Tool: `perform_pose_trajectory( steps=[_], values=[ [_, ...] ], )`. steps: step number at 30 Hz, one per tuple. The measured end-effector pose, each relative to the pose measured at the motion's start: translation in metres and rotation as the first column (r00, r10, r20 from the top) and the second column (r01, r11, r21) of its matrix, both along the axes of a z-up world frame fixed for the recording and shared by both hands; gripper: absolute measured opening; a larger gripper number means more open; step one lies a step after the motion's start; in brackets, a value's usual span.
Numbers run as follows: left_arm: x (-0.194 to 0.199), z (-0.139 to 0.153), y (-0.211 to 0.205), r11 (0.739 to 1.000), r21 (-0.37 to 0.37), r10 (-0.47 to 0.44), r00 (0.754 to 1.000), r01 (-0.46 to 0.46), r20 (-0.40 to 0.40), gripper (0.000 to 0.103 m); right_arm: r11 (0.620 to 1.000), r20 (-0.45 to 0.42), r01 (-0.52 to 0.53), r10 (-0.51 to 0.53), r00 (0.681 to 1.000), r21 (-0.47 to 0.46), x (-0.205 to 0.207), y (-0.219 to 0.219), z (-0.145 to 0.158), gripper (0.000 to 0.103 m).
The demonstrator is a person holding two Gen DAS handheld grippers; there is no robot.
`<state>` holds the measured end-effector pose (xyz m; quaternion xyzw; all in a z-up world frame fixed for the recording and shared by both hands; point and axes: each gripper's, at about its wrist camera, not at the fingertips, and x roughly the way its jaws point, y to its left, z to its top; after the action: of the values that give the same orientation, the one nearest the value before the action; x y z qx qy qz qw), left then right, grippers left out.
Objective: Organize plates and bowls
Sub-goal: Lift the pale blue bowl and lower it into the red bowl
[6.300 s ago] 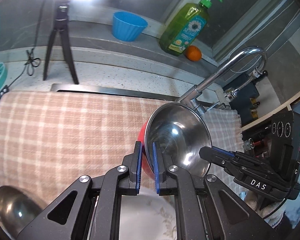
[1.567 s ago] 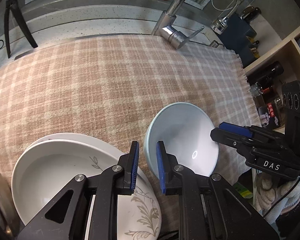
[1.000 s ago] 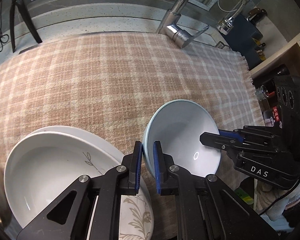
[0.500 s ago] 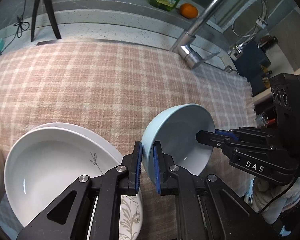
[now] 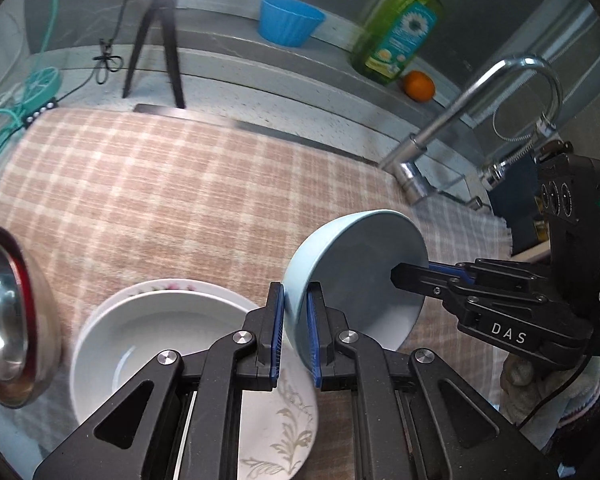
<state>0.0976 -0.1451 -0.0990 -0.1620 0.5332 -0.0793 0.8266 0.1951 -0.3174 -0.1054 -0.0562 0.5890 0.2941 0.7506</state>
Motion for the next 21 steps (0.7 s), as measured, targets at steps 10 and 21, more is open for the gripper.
perform_pose_trajectory(
  steps=[10, 21],
  values=[
    [-0.014, 0.025, 0.068, 0.996, 0.006, 0.088, 0.995, -0.089, 0.049, 0.010, 0.996, 0.019, -0.072, 0.072, 0.997, 0.047, -0.006, 0.072, 0.021, 0.012],
    [-0.043, 0.030, 0.143, 0.986, 0.025, 0.165, 0.986, -0.166, 0.034, 0.010, 0.985, 0.011, -0.157, 0.156, 0.988, 0.069, -0.033, 0.156, 0.028, 0.012]
  ],
)
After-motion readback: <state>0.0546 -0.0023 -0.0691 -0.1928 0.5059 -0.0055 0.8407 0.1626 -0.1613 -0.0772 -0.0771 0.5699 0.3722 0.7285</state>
